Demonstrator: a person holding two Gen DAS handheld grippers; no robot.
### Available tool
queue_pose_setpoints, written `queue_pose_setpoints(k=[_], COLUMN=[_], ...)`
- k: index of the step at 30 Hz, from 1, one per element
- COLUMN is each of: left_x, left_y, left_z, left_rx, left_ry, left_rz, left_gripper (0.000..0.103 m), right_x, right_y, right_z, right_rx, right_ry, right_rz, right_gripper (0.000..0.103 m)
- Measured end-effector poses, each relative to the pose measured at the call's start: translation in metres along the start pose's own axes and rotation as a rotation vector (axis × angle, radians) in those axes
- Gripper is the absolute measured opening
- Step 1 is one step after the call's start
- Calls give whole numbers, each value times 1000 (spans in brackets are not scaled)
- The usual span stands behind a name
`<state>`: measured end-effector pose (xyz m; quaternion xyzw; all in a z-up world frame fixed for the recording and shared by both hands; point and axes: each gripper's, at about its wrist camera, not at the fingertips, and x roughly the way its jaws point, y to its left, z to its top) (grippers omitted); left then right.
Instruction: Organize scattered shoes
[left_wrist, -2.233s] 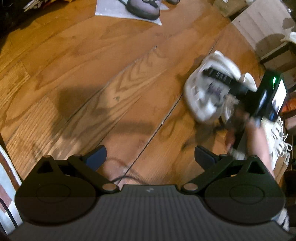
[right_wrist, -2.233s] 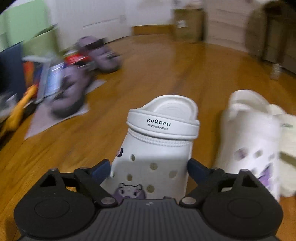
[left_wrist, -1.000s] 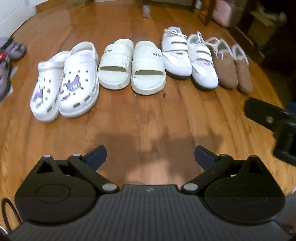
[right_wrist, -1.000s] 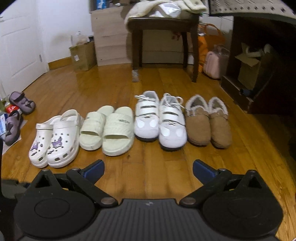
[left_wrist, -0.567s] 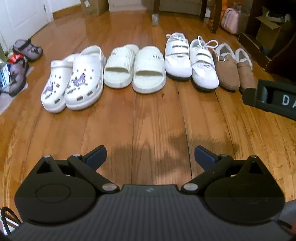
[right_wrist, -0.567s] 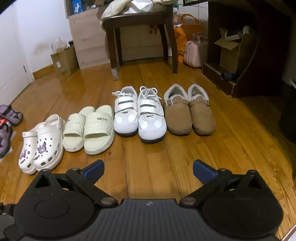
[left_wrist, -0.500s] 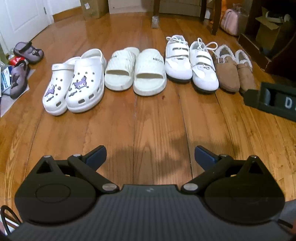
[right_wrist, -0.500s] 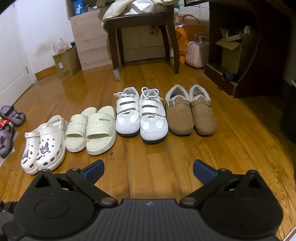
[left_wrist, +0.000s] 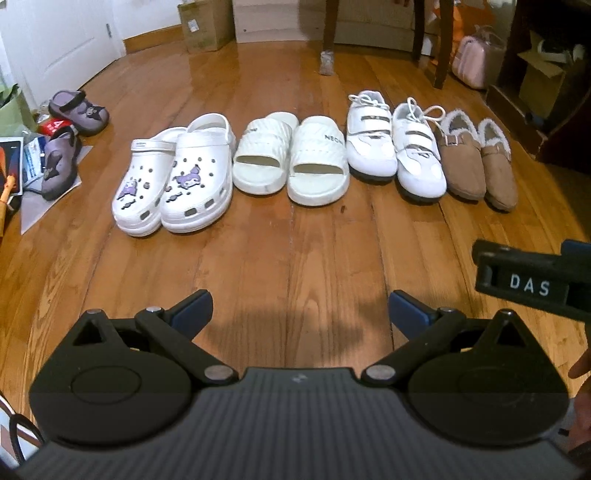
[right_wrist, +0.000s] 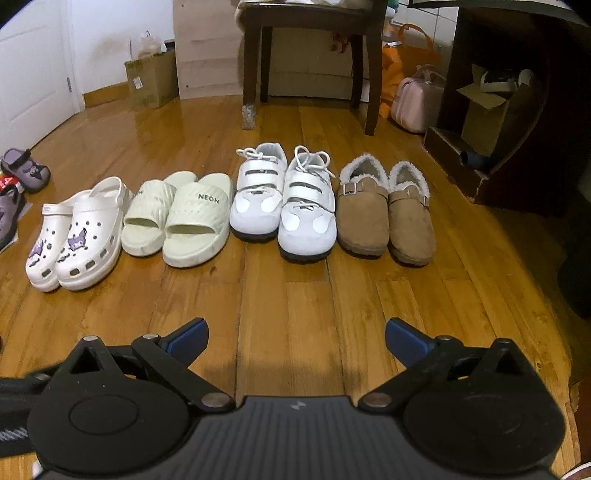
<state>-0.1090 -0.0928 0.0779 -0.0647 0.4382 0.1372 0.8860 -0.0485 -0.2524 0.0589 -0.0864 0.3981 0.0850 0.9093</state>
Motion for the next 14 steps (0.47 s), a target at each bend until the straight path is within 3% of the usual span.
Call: queue_pose_setpoints(k=[14], left_x=[-5], left_y=[-21], left_z=[-4], left_rx=[86], left_ry=[-25], left_rz=[17], left_gripper=[103], right_x=[13], right_y=[2], right_z=[-9], right_rx=[-4], right_ry=[41], right_rz=[-27], right_gripper=[102])
